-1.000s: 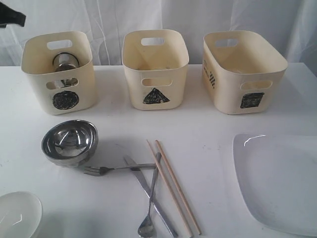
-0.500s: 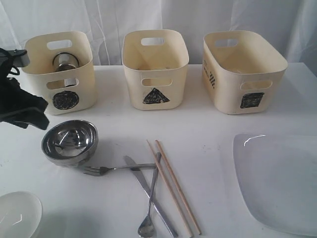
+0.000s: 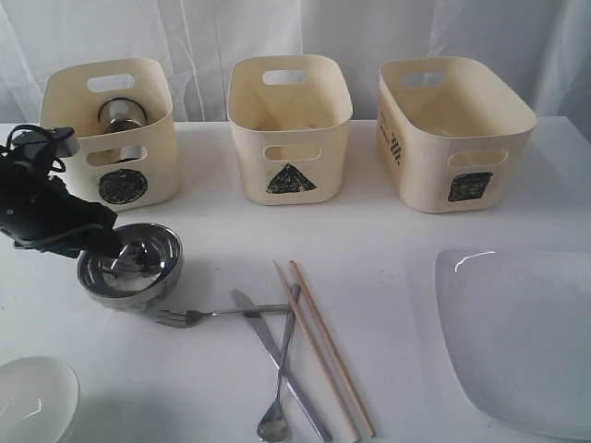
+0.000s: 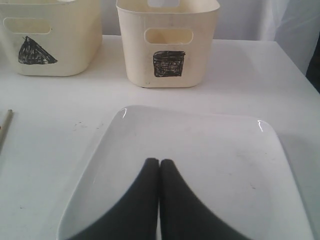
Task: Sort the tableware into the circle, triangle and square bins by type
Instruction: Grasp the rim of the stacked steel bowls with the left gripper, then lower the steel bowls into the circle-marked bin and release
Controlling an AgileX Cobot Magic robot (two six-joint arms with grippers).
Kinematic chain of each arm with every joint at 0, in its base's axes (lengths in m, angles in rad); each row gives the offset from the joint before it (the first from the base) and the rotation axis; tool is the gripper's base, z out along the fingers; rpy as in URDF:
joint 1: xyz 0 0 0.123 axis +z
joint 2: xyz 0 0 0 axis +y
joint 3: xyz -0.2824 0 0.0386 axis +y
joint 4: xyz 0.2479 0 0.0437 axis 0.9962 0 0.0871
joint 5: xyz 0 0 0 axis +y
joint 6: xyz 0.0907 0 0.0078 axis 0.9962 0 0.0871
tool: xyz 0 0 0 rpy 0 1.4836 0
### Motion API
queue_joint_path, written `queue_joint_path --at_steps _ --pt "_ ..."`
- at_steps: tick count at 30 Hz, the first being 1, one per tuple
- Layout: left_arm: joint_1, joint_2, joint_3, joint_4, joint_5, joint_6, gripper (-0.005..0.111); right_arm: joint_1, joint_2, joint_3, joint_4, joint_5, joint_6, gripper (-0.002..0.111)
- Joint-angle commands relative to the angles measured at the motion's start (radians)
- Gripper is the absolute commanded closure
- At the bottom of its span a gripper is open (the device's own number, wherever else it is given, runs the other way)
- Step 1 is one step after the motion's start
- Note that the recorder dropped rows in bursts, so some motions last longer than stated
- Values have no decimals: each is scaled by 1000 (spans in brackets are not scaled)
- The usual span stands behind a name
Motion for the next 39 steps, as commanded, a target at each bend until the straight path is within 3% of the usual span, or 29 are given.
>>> queue_joint_path --at_steps 1,3,7,14,21,23,26,33,36,39 --pt "-1 21 8 -4 5 6 46 -2 -3 -1 -10 -14 6 108" --pt "-1 25 8 4 1 6 72 -2 -3 -1 -10 -14 6 108" --pt "-1 25 8 4 -23 4 107 -2 -3 -1 -10 -14 6 108" --pt "-1 10 6 6 14 4 107 -2 -3 -1 -10 -14 6 108" --pt "-1 -266 4 65 -135 6 107 -2 -3 -1 -10 -14 6 108" --pt "-1 -350 4 65 -278 6 107 -2 -3 -1 -10 -14 6 108" --pt "-1 -395 4 64 -614 2 107 -2 -3 -1 -10 -14 6 108" --pt "-1 -262 4 105 -1019 -138 107 -2 -3 -1 -10 -14 6 108" --pt "-1 -145 -28 291 -1186 -242 107 -2 -3 -1 -10 -14 6 108" --pt "-1 -4 -115 566 -1145 -230 107 -2 -3 -1 -10 -14 6 108"
